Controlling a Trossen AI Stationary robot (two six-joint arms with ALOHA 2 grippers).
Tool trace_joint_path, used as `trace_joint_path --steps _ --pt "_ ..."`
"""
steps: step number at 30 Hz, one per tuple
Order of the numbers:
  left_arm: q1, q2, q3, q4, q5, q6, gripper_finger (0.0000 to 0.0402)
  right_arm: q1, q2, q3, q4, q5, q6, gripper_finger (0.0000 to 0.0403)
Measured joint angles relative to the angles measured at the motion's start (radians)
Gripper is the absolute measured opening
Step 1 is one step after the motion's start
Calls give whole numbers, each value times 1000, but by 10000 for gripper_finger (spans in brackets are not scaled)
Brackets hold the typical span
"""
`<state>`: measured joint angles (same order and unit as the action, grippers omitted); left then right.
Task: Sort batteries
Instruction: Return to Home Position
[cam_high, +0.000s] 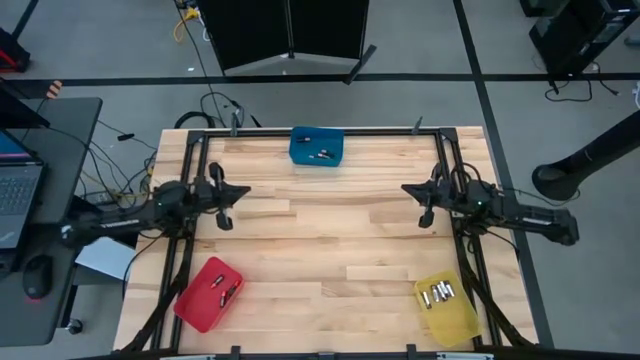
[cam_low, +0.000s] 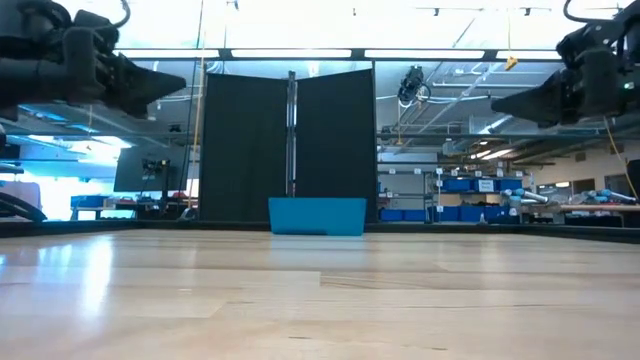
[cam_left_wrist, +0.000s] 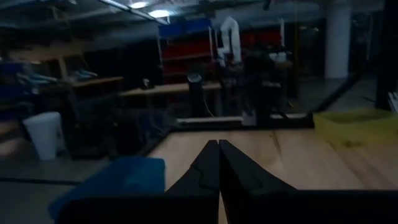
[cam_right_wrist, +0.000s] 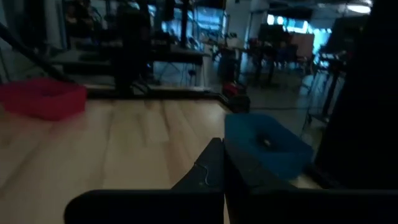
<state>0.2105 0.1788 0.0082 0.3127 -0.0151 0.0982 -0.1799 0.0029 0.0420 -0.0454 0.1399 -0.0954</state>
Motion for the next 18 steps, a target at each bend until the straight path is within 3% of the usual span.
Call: trace_joint_path --steps 4,8,13,18 --pt "13 -174 0 -132 -29 2 6 -44 0 4 -28 -5 33 3" --pt "35 -164 0 -127 -81 6 6 -93 0 -36 73 -69 36 3" --pt "58 -160 0 -119 -81 11 6 -168 9 -35 71 -130 65 3" --pt "65 -160 0 -128 -81 14 6 -226 12 -35 68 -102 75 5"
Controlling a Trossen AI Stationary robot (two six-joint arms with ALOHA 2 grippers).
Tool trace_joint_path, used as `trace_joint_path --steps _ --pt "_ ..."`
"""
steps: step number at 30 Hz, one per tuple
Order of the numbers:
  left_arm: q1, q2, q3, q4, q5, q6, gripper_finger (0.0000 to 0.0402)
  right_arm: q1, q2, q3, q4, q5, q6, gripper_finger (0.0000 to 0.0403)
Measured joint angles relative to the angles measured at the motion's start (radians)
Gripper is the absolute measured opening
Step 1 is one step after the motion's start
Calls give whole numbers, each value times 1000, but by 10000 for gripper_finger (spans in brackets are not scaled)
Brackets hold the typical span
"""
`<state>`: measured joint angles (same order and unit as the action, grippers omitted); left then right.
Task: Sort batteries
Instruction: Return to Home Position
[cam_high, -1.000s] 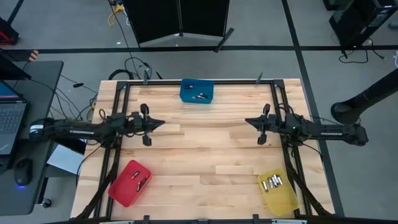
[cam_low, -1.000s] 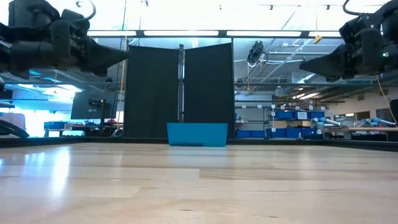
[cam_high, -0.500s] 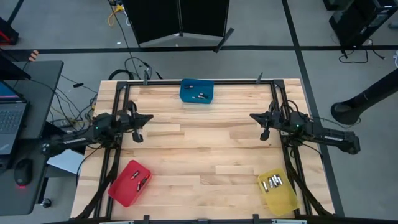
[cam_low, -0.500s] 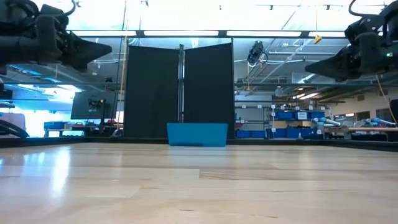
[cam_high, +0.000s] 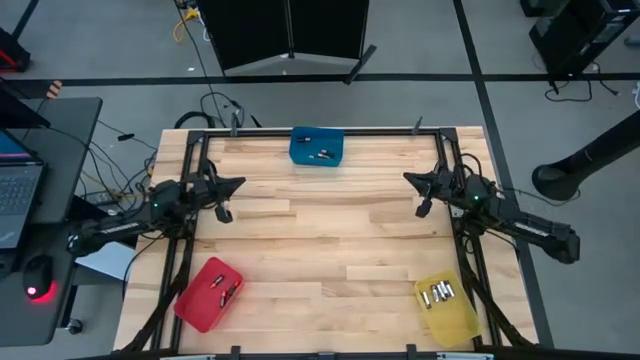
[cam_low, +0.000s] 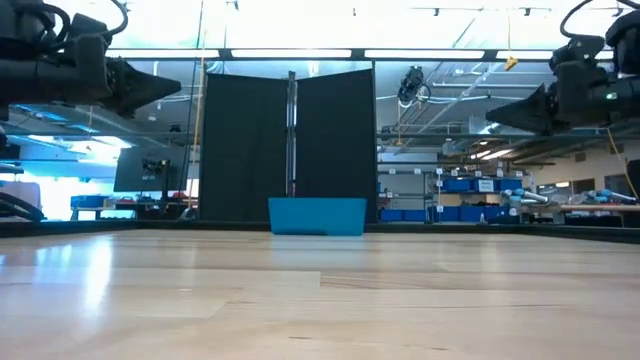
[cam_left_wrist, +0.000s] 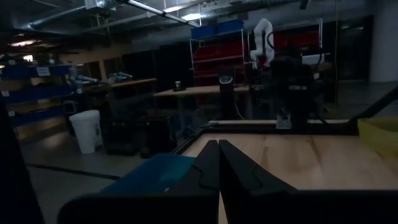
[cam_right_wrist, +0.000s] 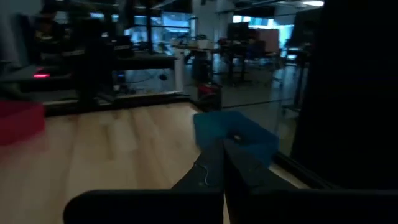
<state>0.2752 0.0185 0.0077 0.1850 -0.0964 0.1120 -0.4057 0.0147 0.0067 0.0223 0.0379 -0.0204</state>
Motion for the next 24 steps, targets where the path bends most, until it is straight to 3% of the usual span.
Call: trace_joint_path --steps 9,17,24 --pt "0 0 0 -151 -62 -28 6 -79 6 0 2 15 2 8" --pt "0 21 0 -150 -100 -64 6 -112 59 0 3 21 71 27" --pt "0 21 0 -150 -113 -64 6 -127 137 0 3 21 97 17"
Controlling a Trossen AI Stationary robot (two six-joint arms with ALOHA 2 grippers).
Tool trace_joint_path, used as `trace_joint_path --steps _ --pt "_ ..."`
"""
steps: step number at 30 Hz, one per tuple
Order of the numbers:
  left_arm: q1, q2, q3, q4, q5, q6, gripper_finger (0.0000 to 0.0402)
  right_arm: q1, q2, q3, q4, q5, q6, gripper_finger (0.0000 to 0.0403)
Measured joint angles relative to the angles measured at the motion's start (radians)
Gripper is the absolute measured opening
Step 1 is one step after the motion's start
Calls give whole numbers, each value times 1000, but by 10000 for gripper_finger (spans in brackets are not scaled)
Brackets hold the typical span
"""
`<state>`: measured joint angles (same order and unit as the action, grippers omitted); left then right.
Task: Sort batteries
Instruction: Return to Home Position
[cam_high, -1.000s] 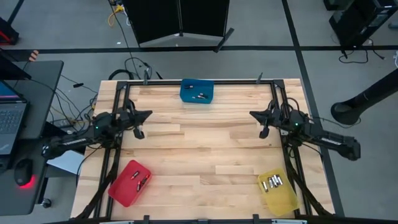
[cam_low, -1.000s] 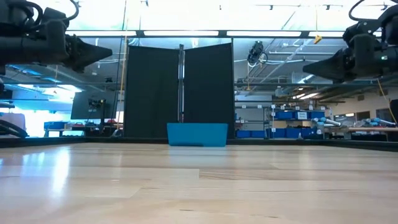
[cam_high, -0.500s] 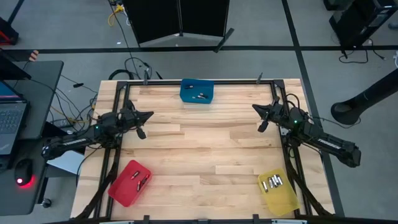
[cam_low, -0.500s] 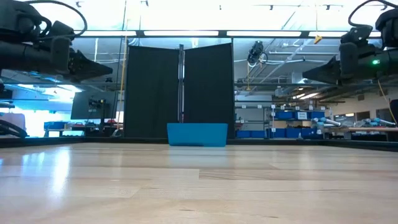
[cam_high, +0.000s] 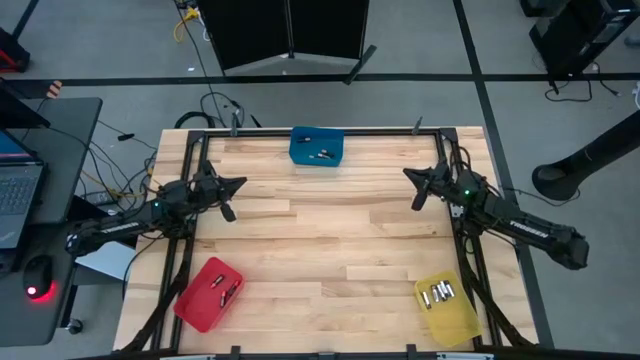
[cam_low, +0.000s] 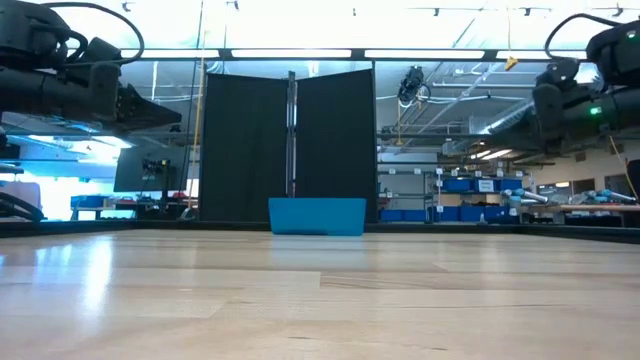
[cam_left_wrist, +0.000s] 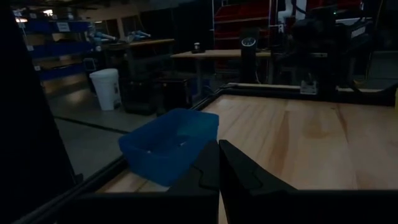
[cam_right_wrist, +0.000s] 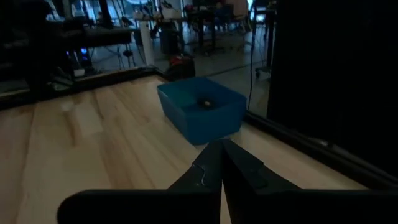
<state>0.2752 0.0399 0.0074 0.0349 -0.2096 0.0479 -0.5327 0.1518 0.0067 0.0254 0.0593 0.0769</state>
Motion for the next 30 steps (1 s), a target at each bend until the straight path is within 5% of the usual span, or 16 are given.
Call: trace_joint_path --steps 30 --pt "0 0 0 74 1 -7 6 0 13 0 2 0 0 33"
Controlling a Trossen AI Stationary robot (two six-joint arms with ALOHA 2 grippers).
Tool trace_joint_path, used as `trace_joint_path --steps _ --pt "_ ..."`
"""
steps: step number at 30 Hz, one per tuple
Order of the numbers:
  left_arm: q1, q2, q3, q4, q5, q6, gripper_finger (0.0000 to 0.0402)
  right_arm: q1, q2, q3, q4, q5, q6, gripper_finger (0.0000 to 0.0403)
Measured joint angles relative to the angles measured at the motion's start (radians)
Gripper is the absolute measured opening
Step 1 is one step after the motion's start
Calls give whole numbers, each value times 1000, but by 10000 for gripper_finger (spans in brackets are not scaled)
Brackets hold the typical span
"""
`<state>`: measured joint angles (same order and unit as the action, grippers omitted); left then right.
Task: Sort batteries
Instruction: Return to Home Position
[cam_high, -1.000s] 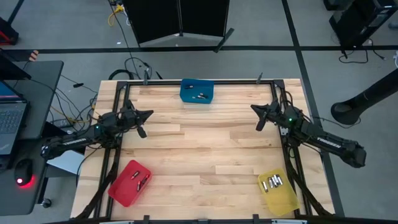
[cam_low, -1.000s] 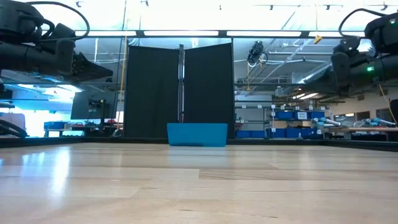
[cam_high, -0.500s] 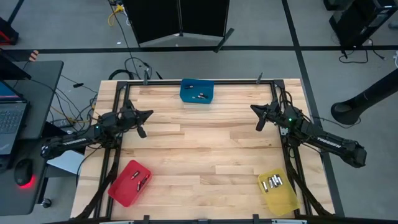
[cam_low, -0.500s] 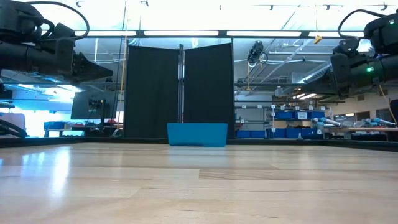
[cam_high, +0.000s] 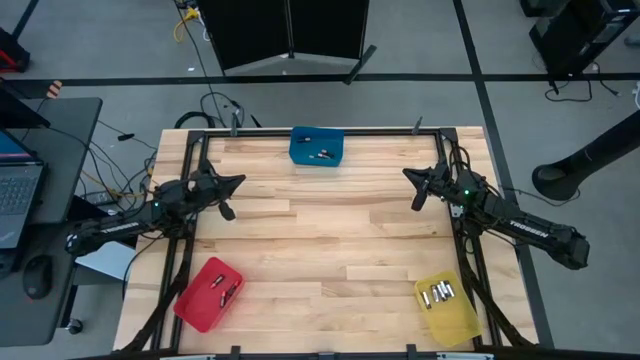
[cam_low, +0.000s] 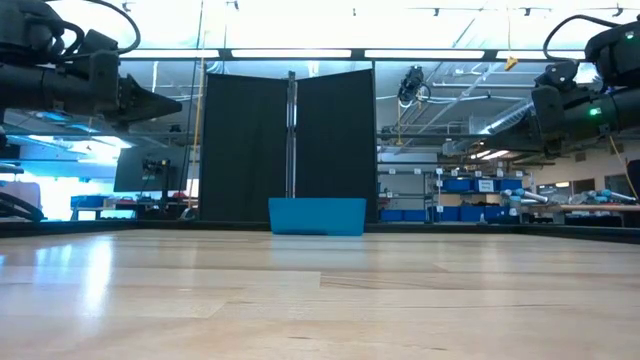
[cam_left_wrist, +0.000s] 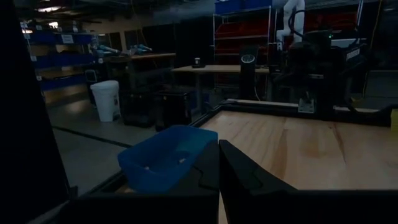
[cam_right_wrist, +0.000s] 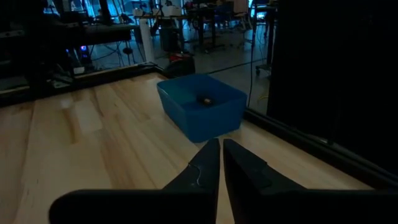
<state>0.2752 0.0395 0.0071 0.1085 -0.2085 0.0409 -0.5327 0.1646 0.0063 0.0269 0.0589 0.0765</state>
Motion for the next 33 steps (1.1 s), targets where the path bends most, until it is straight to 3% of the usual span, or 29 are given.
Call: trace_joint_path --steps 33 --pt "0 0 0 2 4 0 14 0 0 0 1 0 0 34"
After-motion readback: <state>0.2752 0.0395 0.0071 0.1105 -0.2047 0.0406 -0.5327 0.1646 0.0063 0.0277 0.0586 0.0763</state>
